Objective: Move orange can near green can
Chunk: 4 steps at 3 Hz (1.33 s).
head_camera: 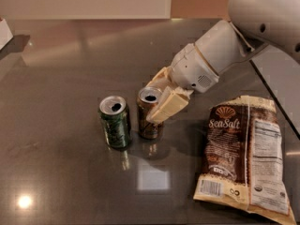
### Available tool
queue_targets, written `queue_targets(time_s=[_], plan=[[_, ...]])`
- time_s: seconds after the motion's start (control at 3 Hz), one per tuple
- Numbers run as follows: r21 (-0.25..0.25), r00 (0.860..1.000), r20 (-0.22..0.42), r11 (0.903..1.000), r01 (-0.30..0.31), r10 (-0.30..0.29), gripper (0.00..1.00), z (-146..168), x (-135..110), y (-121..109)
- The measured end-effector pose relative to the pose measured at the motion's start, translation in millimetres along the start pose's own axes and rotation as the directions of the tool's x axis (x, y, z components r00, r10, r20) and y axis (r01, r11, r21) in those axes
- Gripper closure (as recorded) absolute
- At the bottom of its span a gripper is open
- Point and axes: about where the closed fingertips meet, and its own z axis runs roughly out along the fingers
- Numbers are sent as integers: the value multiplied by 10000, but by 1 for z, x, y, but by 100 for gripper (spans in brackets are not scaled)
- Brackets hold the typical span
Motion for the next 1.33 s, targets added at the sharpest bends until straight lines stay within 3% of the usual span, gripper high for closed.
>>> queue_targets(time_s=[1.0,1.33], plan=[[167,9999,-32,9998,147,-147,0,3,-1,-1],[166,9999,-33,9998,149,-148,0,3,-1,-1]])
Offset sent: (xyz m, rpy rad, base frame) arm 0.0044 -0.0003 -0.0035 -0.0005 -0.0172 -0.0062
